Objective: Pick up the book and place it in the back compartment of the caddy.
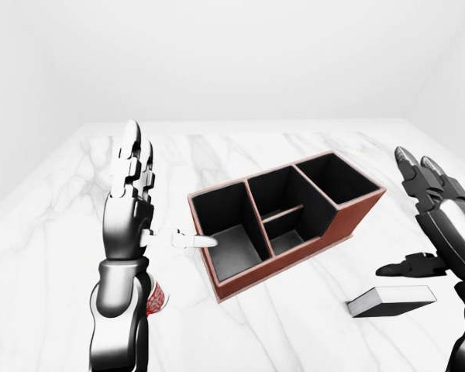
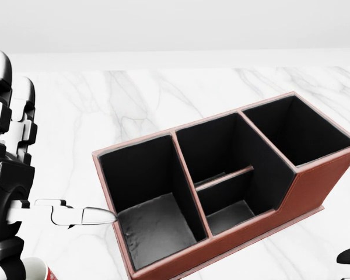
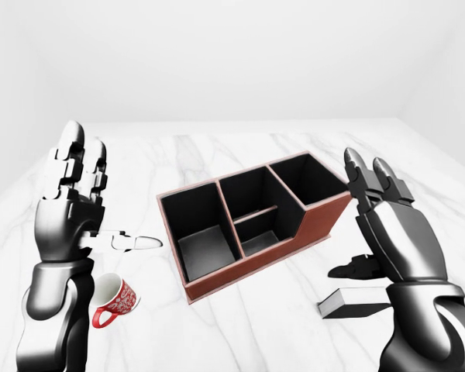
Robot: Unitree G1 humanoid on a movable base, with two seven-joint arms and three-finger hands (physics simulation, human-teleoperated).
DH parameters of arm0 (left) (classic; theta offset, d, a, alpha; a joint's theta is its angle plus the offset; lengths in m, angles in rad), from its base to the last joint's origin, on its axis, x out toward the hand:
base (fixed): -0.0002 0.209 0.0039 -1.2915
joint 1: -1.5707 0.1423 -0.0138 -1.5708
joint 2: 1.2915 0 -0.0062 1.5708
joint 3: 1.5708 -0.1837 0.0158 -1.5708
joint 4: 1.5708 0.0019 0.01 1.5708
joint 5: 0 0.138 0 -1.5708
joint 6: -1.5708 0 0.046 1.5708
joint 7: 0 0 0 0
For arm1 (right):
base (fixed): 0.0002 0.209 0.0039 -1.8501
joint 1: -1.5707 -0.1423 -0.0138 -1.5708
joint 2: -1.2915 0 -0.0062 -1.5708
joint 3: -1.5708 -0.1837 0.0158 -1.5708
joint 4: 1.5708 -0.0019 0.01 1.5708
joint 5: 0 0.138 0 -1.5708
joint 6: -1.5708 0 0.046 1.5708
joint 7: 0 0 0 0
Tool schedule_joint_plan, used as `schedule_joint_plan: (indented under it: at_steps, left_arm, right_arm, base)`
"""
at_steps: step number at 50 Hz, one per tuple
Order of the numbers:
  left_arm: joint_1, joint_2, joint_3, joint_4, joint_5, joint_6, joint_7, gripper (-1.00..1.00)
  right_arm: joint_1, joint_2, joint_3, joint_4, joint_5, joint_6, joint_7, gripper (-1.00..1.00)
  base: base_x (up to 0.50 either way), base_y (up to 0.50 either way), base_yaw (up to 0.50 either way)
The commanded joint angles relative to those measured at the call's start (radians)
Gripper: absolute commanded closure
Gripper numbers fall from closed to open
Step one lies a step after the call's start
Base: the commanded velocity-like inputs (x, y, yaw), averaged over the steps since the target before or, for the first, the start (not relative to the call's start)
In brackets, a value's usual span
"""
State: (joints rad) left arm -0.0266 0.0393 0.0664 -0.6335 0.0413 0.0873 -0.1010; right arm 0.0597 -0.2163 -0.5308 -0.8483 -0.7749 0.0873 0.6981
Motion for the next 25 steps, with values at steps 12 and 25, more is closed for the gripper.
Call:
schedule_joint_plan:
  at_steps: [12,25]
  left_arm:
    - [0.006,-0.002,-0.007,0.004,0.006,0.0,-0.001,-1.0]
    - [0.01,-0.004,-0.01,-0.001,0.008,0.0,-0.002,-1.0]
  right_arm:
    - [0.062,0.04,-0.035,0.067,-0.008,0.0,0.0,-1.0]
    - [0.09,0.052,-0.05,0.143,0.0,0.0,0.0,-1.0]
  base:
    - [0.0,0.0,0.0]
    - [0.0,0.0,0.0]
